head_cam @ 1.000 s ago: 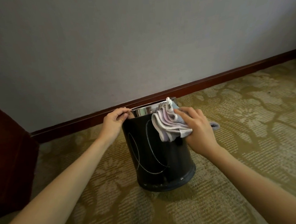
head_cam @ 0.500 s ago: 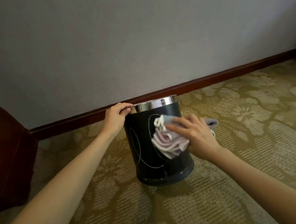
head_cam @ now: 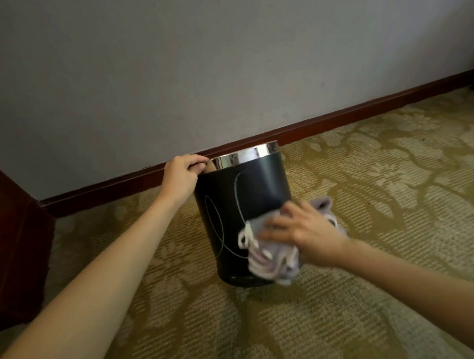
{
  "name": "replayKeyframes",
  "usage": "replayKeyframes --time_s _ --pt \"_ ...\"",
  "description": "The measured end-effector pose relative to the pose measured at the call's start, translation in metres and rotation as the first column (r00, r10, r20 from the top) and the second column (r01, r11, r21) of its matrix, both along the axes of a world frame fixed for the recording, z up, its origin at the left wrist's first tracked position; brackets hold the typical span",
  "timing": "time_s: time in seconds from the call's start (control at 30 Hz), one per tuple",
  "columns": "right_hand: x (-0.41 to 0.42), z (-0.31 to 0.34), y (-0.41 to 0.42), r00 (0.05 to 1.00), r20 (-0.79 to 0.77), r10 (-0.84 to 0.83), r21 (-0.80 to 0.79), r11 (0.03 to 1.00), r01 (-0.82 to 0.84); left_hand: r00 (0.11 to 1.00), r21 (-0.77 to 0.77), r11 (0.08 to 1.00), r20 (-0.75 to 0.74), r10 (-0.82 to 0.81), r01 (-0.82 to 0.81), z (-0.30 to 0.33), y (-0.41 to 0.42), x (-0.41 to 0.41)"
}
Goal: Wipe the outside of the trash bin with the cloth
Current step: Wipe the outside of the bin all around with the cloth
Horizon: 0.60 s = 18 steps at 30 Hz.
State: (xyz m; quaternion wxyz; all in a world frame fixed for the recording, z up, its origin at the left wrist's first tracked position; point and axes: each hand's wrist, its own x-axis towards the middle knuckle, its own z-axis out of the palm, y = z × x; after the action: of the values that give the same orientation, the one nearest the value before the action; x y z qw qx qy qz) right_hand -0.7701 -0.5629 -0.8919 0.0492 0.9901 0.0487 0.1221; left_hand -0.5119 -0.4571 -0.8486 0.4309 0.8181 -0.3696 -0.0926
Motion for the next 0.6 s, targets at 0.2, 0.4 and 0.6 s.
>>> replayKeyframes --time_s 0.2,0.4,0.6 --pt "0.042 0.034 -0.018 0.912 0.272 -0.307 0.174 0.948 0.267 0.996 0.061 0.998 0.082 -0.021 0.016 0.007 -0.006 -0.009" --pt "-0.019 -0.029 0.023 0.999 -0.033 0.034 -0.074 0.997 -0.036 0.997 0.091 0.996 0.075 -0.033 0.026 0.011 -0.004 -0.010" --pt "0.000 0.001 0.016 0.987 0.037 -0.156 0.122 0.981 0.151 0.990 0.111 0.988 0.086 -0.114 0.104 0.016 -0.012 -0.016"
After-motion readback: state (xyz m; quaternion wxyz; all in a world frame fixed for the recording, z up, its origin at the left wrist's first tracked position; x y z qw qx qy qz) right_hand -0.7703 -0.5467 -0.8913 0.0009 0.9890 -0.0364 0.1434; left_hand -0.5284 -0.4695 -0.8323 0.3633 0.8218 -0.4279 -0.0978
